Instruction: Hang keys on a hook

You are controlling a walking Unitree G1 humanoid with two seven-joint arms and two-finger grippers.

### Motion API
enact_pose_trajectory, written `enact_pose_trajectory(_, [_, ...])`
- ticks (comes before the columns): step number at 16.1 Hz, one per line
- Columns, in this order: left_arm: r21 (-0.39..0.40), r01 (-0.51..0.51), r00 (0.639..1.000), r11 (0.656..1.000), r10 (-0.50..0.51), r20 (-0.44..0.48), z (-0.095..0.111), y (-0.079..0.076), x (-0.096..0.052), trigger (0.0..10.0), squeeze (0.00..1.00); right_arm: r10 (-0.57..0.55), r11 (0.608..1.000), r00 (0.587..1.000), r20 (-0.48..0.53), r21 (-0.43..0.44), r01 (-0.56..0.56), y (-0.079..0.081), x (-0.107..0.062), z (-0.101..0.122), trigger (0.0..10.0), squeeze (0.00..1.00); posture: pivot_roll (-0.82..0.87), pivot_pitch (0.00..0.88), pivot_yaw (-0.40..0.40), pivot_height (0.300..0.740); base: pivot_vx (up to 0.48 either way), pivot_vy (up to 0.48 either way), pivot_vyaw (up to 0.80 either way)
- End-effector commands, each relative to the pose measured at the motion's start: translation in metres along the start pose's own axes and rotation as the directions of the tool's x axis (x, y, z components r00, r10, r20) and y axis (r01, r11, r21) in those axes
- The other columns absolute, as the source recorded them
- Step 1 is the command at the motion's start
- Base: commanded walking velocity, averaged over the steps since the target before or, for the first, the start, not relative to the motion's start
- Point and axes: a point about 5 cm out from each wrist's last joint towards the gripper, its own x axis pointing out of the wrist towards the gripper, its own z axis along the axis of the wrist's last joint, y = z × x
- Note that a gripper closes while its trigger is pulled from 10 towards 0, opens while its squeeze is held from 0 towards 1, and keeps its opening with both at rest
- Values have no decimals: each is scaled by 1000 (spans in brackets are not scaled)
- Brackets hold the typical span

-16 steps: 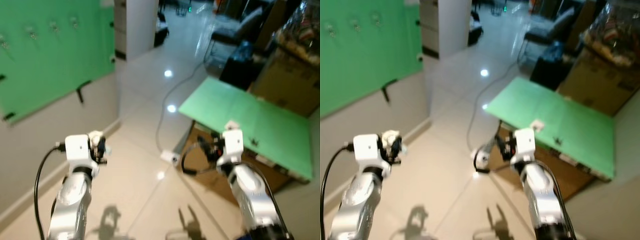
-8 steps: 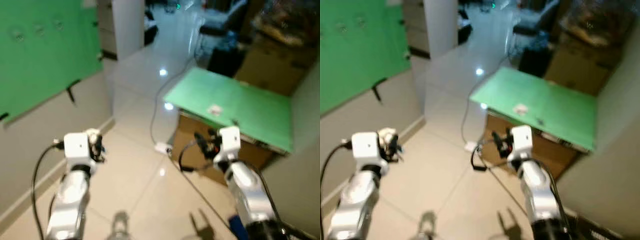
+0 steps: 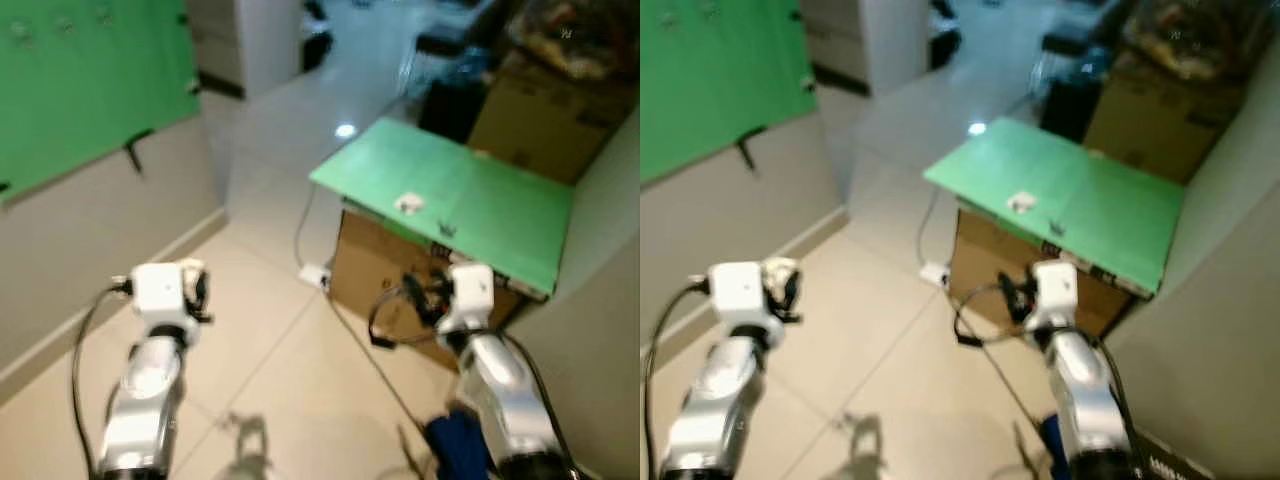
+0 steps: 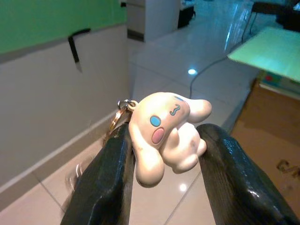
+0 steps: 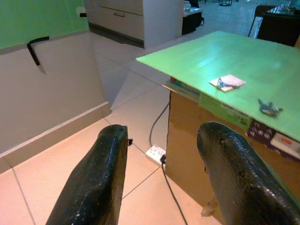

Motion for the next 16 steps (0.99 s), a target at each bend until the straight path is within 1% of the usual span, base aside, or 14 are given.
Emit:
enact_pose_trajectory(1, [10, 7, 1000, 1000, -7, 19, 7, 1, 6, 10000, 0, 11, 1000, 999, 40, 6, -12, 4, 2, 9, 10000, 0, 46, 0, -28, 740, 0, 0, 569])
enact_pose_trajectory(4, [19, 28, 999, 999, -29, 22, 10, -2, 11, 10000, 0, -12, 1000, 999, 44, 2, 12, -1, -3, 8, 10000, 0, 19, 0, -9, 740, 0, 0, 550])
enact_pose_trajectory(6, [34, 47, 999, 998, -47, 9, 7, -5, 12, 10000, 0, -19, 1000, 999, 45, -1, 20, -3, -8, 7, 10000, 0, 1, 0, 4, 740, 0, 0, 525])
enact_pose_trajectory(8, [16, 73, 997, 997, -73, -5, 3, -10, 13, 10000, 0, -32, 999, 999, 44, -1, 32, -6, -10, 7, 10000, 0, -17, 0, 14, 740, 0, 0, 509])
enact_pose_trajectory(9, [12, 90, 996, 996, -90, -5, 2, -14, 15, 10000, 0, -37, 999, 998, 44, 8, 37, -6, -11, 7, 10000, 0, -20, 0, 12, 740, 0, 0, 500])
enact_pose_trajectory(12, [-15, 113, 993, 993, -113, 25, 6, -20, 16, 10000, 0, -31, 999, 999, 44, 12, 30, -5, -10, 8, 10000, 0, -13, 0, 5, 740, 0, 0, 488])
enact_pose_trajectory(13, [-43, 80, 995, 996, -78, 57, 12, -18, 17, 10000, 0, -16, 1000, 999, 46, 5, 16, -4, -7, 9, 10000, 0, -4, 0, 0, 740, 409, 251, 481])
enact_pose_trajectory(16, [-52, 61, 996, 997, -57, 66, 14, -16, 16, 10000, 0, 3, 1000, 999, 43, 10, -3, 0, -3, 10, 10000, 0, 12, 0, -10, 740, 425, 0, 477])
